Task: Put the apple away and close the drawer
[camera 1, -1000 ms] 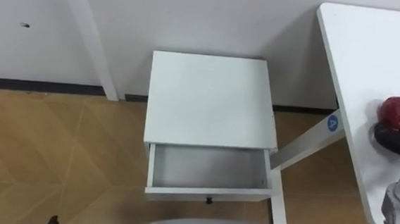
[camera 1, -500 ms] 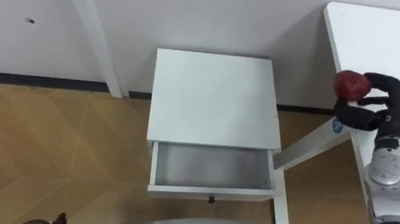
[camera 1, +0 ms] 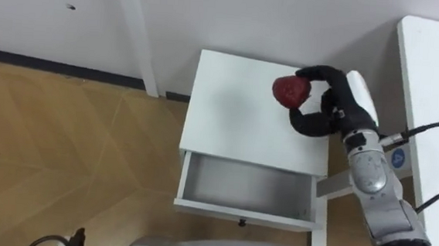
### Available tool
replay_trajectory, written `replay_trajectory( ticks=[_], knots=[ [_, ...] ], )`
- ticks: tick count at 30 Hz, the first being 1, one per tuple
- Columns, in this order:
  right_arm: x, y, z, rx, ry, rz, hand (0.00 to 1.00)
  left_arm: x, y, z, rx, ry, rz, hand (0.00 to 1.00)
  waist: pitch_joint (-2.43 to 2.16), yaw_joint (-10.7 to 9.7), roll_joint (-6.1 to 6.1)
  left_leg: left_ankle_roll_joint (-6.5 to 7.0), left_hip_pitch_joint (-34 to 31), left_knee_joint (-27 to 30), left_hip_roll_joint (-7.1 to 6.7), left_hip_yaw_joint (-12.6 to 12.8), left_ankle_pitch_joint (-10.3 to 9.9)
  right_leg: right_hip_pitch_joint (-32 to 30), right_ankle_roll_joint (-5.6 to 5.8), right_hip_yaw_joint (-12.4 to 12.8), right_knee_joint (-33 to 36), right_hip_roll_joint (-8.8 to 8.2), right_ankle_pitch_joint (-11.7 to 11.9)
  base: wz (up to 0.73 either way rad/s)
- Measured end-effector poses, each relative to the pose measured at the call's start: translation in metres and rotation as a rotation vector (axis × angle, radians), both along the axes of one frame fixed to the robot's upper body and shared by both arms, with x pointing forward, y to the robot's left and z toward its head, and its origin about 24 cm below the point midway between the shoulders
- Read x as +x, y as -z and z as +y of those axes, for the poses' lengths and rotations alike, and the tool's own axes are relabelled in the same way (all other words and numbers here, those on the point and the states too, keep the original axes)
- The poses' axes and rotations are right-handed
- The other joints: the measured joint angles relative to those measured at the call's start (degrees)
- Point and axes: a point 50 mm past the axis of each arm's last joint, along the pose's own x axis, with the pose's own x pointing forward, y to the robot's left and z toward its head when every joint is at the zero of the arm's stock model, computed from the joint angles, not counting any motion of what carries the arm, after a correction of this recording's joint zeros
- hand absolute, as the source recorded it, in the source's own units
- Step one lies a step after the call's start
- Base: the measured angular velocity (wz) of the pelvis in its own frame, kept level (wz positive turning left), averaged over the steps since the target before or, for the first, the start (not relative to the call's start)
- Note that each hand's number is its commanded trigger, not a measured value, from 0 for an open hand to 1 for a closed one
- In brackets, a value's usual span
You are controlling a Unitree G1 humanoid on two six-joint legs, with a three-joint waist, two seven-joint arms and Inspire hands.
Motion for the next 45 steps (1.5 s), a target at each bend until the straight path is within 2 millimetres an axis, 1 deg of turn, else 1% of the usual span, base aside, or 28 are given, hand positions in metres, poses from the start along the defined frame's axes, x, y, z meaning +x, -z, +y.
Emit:
replay_trajectory(
  ticks=[2, 4, 5, 8, 10, 13, 22, 23, 24, 25, 28, 45],
  knots=[
    [-0.002, 0.004, 0.004, -0.006, -0.024, 0.031, 1.0, 0.0, 0.0, 0.0, 0.002, 0.002, 0.007, 0.0, 0.01, 0.03, 0.01, -0.02, -0.57, 0.23, 0.0, -0.24, 0.01, -0.12, 0.0, -0.44, -0.18, -0.03, 0.0, 0.1],
    [-0.006, 0.009, 0.004, -0.009, -0.032, 0.065, 1.0, 0.0, 0.001, -0.001, -0.002, 0.006, 0.008, 0.0, 0.32, 0.07, 0.37, -0.02, -0.97, 0.62, 0.0, -0.38, 0.01, -0.18, 0.0, -0.56, -0.19, -0.04, 0.0, 0.06],
    [-0.007, 0.012, 0.004, -0.014, -0.033, 0.076, 1.0, 0.0, 0.001, -0.002, -0.002, 0.007, 0.007, 0.0, 0.33, 0.07, 0.4, -0.02, -1.12, 0.66, 0.0, -0.38, 0.01, -0.26, 0.0, -0.55, -0.19, -0.03, 0.0, 0.0],
    [-0.013, 0.024, 0.001, -0.057, -0.035, 0.135, 1.0, 0.005, 0.001, -0.002, -0.004, 0.01, -0.004, 0.0, 0.28, 0.15, 0.44, -0.02, -2.41, 0.91, 0.04, -0.41, 0.01, -1.27, -0.01, -0.54, -0.05, -0.01, 0.0, 0.0],
    [-0.022, 0.037, 0.001, -0.091, -0.048, 0.198, 1.0, 0.006, 0.001, -0.003, -0.005, 0.014, -0.006, 0.0, 0.14, 0.27, 0.38, -0.02, -2.83, 0.99, 0.05, -0.36, 0.0, -1.93, -0.01, -0.42, 0.26, 0.0, 0.01, 0.0],
    [-0.033, 0.047, 0.003, -0.111, -0.06, 0.248, 1.0, 0.008, 0.001, -0.005, -0.009, 0.026, -0.006, 0.0, 0.12, 0.22, 0.36, -0.02, -2.83, 1.0, 0.04, -0.32, 0.0, -1.96, -0.01, -0.37, 0.29, -0.01, 0.0, 0.0],
    [-0.051, 0.07, 0.002, -0.121, -0.047, 0.364, 1.0, 0.011, 0.002, -0.008, -0.016, 0.029, -0.019, 0.0, 0.1, 0.27, 0.59, -0.02, -2.73, 1.3, 0.04, -0.29, 0.0, -1.87, -0.01, -0.27, 0.2, -0.01, 0.01, 0.0],
    [-0.052, 0.071, 0.002, -0.118, -0.044, 0.372, 0.41, 0.011, 0.002, -0.008, -0.016, 0.029, -0.019, 0.0, 0.11, 0.22, 0.62, -0.02, -2.71, 1.32, 0.04, -0.29, 0.0, -1.85, -0.01, -0.26, 0.2, -0.01, 0.01, 0.0],
    [-0.055, 0.075, 0.002, -0.116, -0.041, 0.39, 0.13, 0.012, 0.002, -0.009, -0.017, 0.03, -0.021, 0.0, 0.12, 0.13, 0.68, -0.02, -2.7, 1.35, 0.04, -0.3, 0.0, -1.83, -0.01, -0.24, 0.21, -0.01, 0.01, 0.0],
    [-0.058, 0.078, 0.002, -0.115, -0.037, 0.407, 0.0, 0.012, 0.002, -0.009, -0.018, 0.032, -0.024, 0.0, 0.13, 0.14, 0.75, -0.02, -2.71, 1.35, 0.04, -0.29, 0.0, -1.83, -0.01, -0.21, 0.25, -0.01, 0.01, 0.0],
    [-0.06, 0.08, 0.001, -0.115, -0.034, 0.421, 0.0, 0.013, 0.002, -0.012, -0.022, 0.049, -0.024, 0.0, 0.38, 0.07, 1.17, -0.02, -2.79, 1.36, 0.07, -0.29, 0.0, -1.89, -0.01, -0.2, 0.67, -0.01, 0.01, 0.0],
    [-0.058, 0.079, 0.001, -0.106, -0.025, 0.394, 0.0, 0.017, 0.002, -0.017, -0.01, 0.044, -0.07, 0.0, 0.19, 0.0, 1.15, -0.03, -2.68, 1.54, 0.06, -0.34, 0.0, -1.86, -0.01, -0.25, 0.67, -0.05, 0.01, 0.0]
  ],
)
